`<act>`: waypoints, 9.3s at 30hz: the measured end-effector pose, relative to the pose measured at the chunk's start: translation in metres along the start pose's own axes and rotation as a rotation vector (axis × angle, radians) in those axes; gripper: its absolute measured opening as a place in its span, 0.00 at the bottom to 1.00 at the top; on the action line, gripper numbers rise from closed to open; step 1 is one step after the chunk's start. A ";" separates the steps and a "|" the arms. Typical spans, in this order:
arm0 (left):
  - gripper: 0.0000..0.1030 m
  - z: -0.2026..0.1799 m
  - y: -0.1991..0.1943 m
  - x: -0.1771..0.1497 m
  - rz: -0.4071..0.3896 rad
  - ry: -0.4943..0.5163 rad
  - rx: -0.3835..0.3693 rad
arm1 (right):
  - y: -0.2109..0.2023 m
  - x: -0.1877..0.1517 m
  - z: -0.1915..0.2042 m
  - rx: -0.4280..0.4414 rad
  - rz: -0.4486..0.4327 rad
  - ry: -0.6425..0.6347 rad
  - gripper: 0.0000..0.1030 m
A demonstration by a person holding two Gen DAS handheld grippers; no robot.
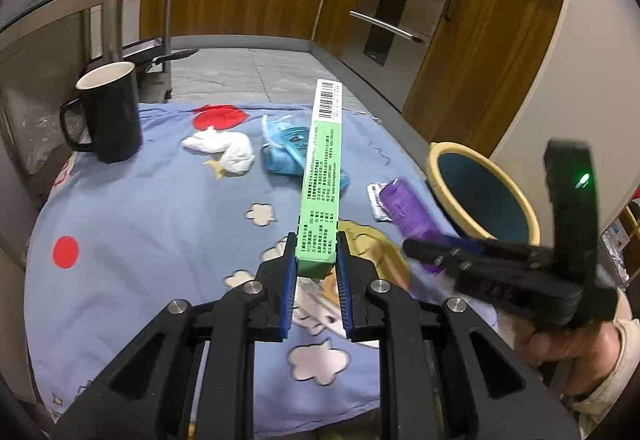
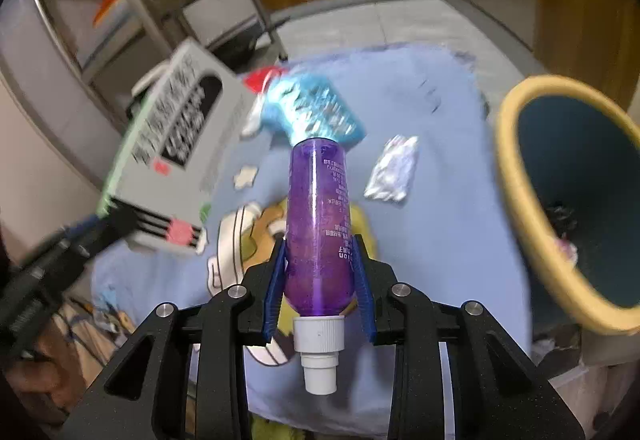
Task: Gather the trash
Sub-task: 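Carry green box and purple bottle over the teal bin and open both grippers, then move both tools back over the cushion toward the tissue and blister pack, then grasp the white tissue with the left gripper while the right grasps the blue blister pack, then carry tissue and blister pack over the teal bin and open both grippers, then move both tools back over the cushion toward the mask and silver sachet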
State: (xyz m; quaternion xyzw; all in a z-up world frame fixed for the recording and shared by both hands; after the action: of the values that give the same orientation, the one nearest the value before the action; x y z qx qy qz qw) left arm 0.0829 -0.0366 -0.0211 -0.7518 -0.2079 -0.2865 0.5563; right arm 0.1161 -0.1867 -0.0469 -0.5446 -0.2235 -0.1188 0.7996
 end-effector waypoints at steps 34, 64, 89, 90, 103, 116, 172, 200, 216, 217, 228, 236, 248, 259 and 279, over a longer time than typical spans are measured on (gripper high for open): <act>0.30 -0.203 0.182 0.041 0.338 -0.020 -0.252 | -0.104 0.011 -0.219 -0.066 -0.235 0.410 0.32; 0.91 -0.089 0.083 0.027 0.128 -0.082 -0.090 | -0.079 0.018 -0.200 -0.064 -0.180 0.367 0.61; 0.94 0.078 0.060 0.065 0.084 -0.145 0.097 | -0.048 0.030 -0.091 0.006 -0.116 0.033 0.86; 0.94 0.084 0.060 0.068 0.087 -0.148 0.098 | -0.044 0.032 -0.085 0.017 -0.109 0.022 0.86; 0.82 0.124 0.110 0.088 0.127 -0.136 0.105 | 0.050 0.082 -0.011 0.088 0.048 -0.184 0.87; 0.45 0.110 0.172 0.095 0.237 -0.036 0.055 | 0.127 0.100 0.001 0.104 0.190 -0.283 0.87; 0.04 0.022 0.016 0.024 0.105 -0.039 -0.030 | -0.085 0.006 -0.141 -0.072 -0.148 0.110 0.68; 0.04 -0.217 0.113 0.053 0.230 0.262 -0.248 | -0.116 -0.016 -0.222 -0.229 -0.202 0.441 0.91; 0.62 -0.226 0.155 0.053 0.283 0.236 -0.246 | -0.110 -0.016 -0.236 -0.217 -0.227 0.484 0.91; 0.70 -0.220 0.150 0.053 0.271 0.229 -0.238 | -0.110 -0.015 -0.234 -0.215 -0.229 0.478 0.91; 0.94 -0.120 0.097 0.055 0.135 0.083 -0.093 | -0.101 -0.006 -0.199 -0.170 -0.205 0.371 0.91; 0.94 -0.032 0.069 0.040 0.120 -0.025 -0.019 | -0.086 -0.002 -0.144 -0.102 -0.168 0.201 0.91; 0.94 0.052 0.049 0.017 0.065 -0.111 0.135 | -0.031 0.003 -0.064 -0.086 -0.047 0.009 0.83; 0.94 0.086 0.062 0.005 0.103 -0.221 0.105 | 0.030 0.030 -0.034 -0.144 0.034 0.042 0.89; 0.84 0.066 0.106 0.054 0.101 -0.178 0.044 | 0.081 0.045 -0.030 -0.247 0.053 -0.086 0.32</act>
State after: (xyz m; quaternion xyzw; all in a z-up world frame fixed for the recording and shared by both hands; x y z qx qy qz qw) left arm 0.2034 -0.0054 -0.0756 -0.7715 -0.2245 -0.1855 0.5656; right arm 0.1972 -0.1811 -0.1009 -0.6490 -0.2267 -0.1010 0.7191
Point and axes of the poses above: each gripper's, at about its wrist camera, not at the fingertips, and y roughly the way its jaws point, z to its left, x to its top, the point moved 4 cm from there along y, roughly the way its jaws point, and after that the axes turned 4 degrees about z, right-handed, at the moved point
